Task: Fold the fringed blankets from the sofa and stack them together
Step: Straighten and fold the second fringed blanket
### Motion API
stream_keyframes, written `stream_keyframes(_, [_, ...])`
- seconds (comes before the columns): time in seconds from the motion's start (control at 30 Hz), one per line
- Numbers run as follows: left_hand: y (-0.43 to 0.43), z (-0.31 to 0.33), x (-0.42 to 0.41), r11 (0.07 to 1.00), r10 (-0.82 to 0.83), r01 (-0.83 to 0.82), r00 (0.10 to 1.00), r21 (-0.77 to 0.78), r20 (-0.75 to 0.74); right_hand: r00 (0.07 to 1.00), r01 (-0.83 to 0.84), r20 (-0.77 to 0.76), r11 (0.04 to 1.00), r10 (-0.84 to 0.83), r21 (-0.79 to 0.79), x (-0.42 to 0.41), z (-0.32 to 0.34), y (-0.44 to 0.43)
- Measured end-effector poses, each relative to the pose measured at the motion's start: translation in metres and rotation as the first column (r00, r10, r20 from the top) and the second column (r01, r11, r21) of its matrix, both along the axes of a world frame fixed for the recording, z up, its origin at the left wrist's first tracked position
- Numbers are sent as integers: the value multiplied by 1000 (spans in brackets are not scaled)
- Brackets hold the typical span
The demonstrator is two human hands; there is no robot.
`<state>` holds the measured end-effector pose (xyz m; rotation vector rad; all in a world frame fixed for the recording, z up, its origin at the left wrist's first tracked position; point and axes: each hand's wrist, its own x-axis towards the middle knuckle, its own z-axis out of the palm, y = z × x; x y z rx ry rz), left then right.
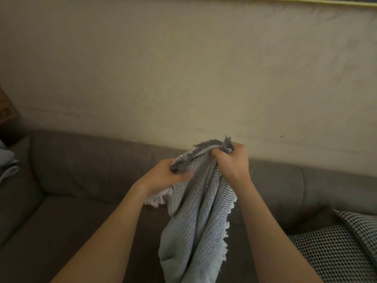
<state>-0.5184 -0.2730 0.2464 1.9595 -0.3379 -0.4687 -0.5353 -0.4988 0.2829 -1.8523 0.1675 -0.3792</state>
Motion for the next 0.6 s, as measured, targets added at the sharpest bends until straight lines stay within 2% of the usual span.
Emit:
stream_keyframes(0.07, [-5,7,1,957,-58,69,997,281,-47,1000,-4,31,999,2,40,1,1,2])
stream_keyframes(0.13, [-7,14,4,794,-90,118,993,596,-77,997,-55,48,998,56,-18,0,-2,2])
stream_keyframes(0.2, [-5,23,11,627,-118,69,993,776,7,990,-128,47,987,133,-95,-1,-6,-2])
stream_keyframes(0.23, [-4,30,16,574,-92,-38,990,818,110,983,-178,13,970,183,-168,0,-9,-8])
stream_keyframes(0.27, [-2,39,21,540,-40,-180,970,822,238,969,-246,-64,926,237,-285,1,-12,-13])
stream_keyframes(0.33, [-1,56,30,503,60,-457,865,733,498,911,-400,-335,718,241,-570,3,-17,-19])
stream_keyframes(0.37, [-6,62,31,493,83,-578,775,650,626,863,-482,-467,596,193,-643,4,-18,-19])
stream_keyframes(0.4, [-11,66,31,503,87,-686,645,525,760,837,-523,-524,506,155,-686,7,-18,-16])
stream_keyframes(0.43, [-17,66,30,541,68,-741,511,398,857,857,-494,-501,471,122,-731,11,-17,-13])
stream_keyframes(0.47, [-22,66,30,598,44,-743,405,300,913,918,-375,-389,506,82,-777,15,-14,-9])
stream_keyframes(0.5, [-22,62,31,670,21,-695,368,260,930,973,-179,-231,600,-10,-779,19,-8,-6])
stream_keyframes(0.57, [-16,58,32,799,-30,-506,507,325,861,973,220,83,748,-216,-627,21,1,-7])
stream_keyframes(0.6, [-12,58,31,827,-57,-420,599,374,799,954,299,186,786,-235,-542,21,1,-9])
